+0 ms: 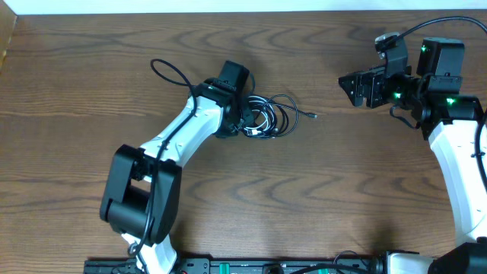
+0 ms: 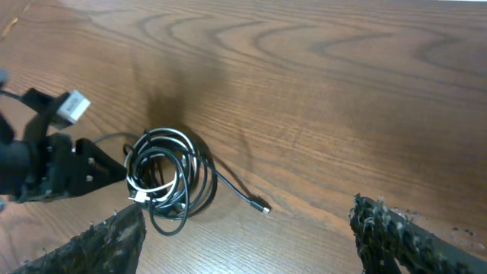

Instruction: Untangle cables

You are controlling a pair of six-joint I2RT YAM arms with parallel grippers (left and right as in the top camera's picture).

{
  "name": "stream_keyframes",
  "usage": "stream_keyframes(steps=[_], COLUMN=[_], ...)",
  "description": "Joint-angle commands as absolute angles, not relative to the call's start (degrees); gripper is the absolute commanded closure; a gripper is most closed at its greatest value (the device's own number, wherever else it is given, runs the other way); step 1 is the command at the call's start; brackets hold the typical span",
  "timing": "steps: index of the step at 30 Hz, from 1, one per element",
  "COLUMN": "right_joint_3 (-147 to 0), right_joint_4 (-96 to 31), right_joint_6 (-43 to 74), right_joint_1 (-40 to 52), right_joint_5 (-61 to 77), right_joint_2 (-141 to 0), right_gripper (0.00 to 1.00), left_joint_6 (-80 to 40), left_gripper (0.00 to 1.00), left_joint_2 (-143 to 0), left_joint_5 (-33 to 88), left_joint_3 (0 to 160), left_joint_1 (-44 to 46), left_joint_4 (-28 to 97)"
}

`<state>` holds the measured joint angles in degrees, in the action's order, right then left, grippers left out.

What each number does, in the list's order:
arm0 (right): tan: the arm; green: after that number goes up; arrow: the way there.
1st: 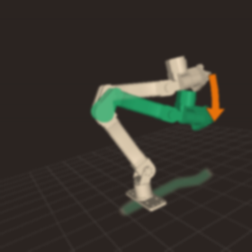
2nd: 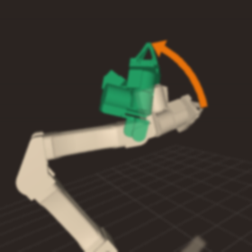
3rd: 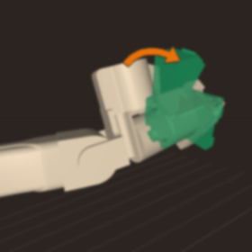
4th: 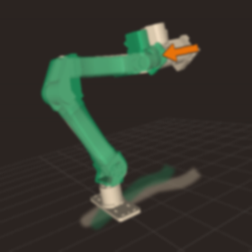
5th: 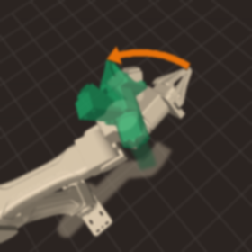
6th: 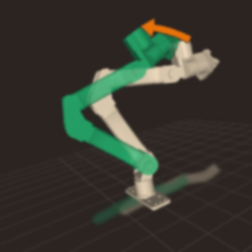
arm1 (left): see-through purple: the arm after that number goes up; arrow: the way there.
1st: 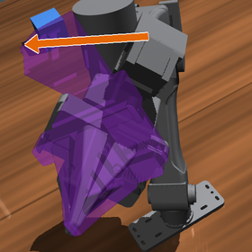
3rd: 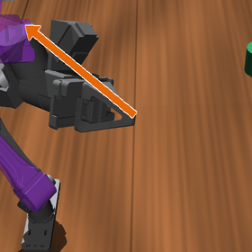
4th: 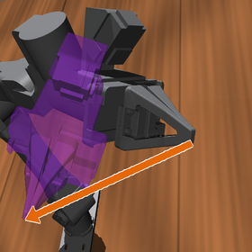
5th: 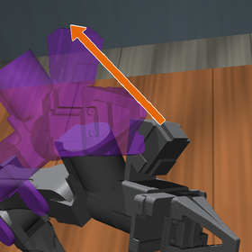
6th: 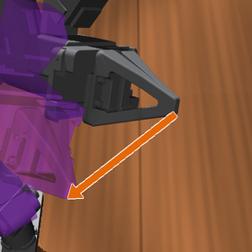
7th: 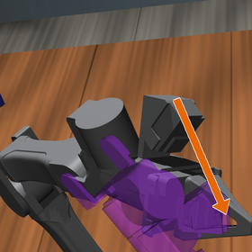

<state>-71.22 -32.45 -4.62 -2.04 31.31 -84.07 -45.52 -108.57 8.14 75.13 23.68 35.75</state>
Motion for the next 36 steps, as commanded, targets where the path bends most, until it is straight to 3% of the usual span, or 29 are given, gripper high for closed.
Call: stream_keyframes(steps=[1, 6, 10, 13, 19, 26, 36], right_joint_3=[-72.20, -72.20, -72.20, -72.20, -72.20, -72.20, -72.20], right_joint_4=[-32.82, -33.06, -33.04, -32.93, -30.68, -26.37, -24.71], right_joint_6=[-4.71, -4.23, -3.20, -2.37, 0.27, 3.20, 2.35], right_joint_1=[-1.76, -1.76, -1.76, -1.63, 2.44, 9.52, 14.28], right_joint_5=[31.66, 31.66, 31.66, 31.66, 31.92, 33.36, 36.47], right_joint_2=[-84.36, -84.36, -84.36, -84.36, -84.36, -84.36, -84.60], right_gripper=[0.15, 0.14, 0.13, 0.12, 0.12, 0.12, 0.11], left_joint_6=[-51.03, -51.57, -51.57, -49.30, -33.56, -30.00, -27.18], left_gripper=[0.59, 0.72, 0.92, 0.92, 0.93, 0.93, 0.93], left_joint_2=[-112.49, -115.37, -115.44, -114.52, -102.08, -90.41, -89.69], left_joint_5=[6.37, 6.59, 6.63, 7.94, 13.98, 16.08, 15.79], left_joint_3=[75.99, 75.99, 75.99, 76.03, 77.62, 77.60, 77.58], left_joint_1=[24.27, 24.58, 24.58, 24.53, 24.45, 24.45, 24.45], left_joint_4=[34.98, 32.67, 32.67, 32.25, 30.20, 30.30, 32.29])
